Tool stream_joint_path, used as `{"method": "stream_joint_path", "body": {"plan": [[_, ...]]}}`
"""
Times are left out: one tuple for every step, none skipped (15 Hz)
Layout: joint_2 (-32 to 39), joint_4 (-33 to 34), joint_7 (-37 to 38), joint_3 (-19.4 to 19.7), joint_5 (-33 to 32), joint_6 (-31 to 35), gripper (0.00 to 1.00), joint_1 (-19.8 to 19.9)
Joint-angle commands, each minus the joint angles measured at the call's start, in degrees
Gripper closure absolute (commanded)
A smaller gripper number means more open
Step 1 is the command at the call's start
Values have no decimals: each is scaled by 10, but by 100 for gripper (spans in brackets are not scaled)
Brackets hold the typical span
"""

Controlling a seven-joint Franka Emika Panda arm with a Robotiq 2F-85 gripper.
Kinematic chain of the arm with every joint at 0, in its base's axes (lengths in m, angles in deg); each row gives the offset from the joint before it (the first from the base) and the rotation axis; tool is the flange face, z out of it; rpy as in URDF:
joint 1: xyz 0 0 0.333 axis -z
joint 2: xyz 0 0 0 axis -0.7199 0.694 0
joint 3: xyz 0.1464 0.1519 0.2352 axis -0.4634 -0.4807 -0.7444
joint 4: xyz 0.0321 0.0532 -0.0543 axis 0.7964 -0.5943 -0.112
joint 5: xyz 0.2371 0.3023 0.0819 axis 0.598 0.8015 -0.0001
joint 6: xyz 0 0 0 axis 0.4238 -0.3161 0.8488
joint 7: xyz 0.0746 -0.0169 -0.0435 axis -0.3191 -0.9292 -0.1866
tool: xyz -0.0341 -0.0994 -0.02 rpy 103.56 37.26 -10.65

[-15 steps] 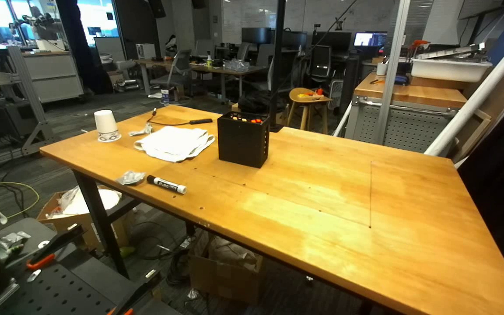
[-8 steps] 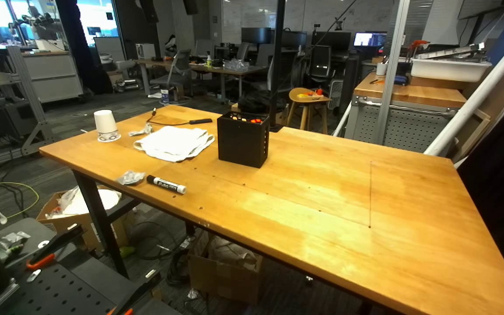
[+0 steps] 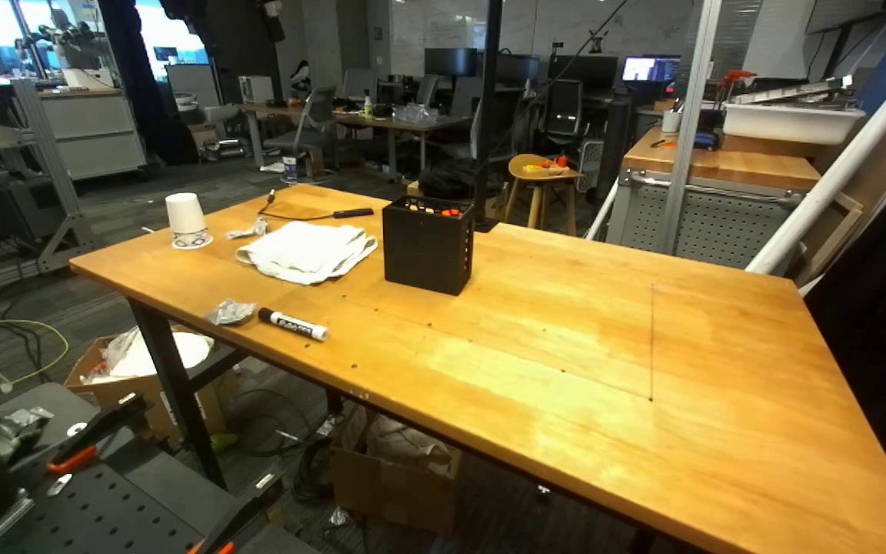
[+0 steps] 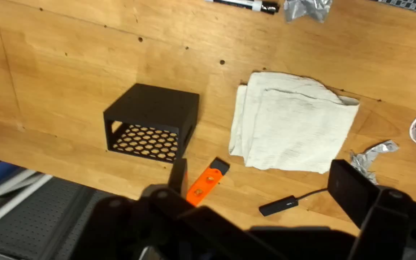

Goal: Pick up the cloth from the table and put it in the box

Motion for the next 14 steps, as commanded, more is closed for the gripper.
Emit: {"method": "stream_joint_path", "body": {"plan": [[89,61,2,-19,-9,55,0,-15],[119,76,0,-23,-14,70,0,-15],[143,88,-4,-25,-15,86,0,-17],[175,100,-6,-27,-17,103,0,-18],[201,110,-9,-27,-18,119,0,-20],[235,120,-10,-30,-21,136,0,-22],[260,131,-13,-30,-24,146,0,-25],[291,140,-14,-31,-29,161,0,-27],[315,149,-17,-30,-33,168,0,-30],[343,157,-20,-28,-38,180,0,-33],[365,164,-23,-26,-45,187,0,-36],[388,170,-26,-23,-51,196,0,-39],[409,174,-31,-21,-55,204,0,-41],[431,178,-36,-18,-60,212,0,-43]]}}
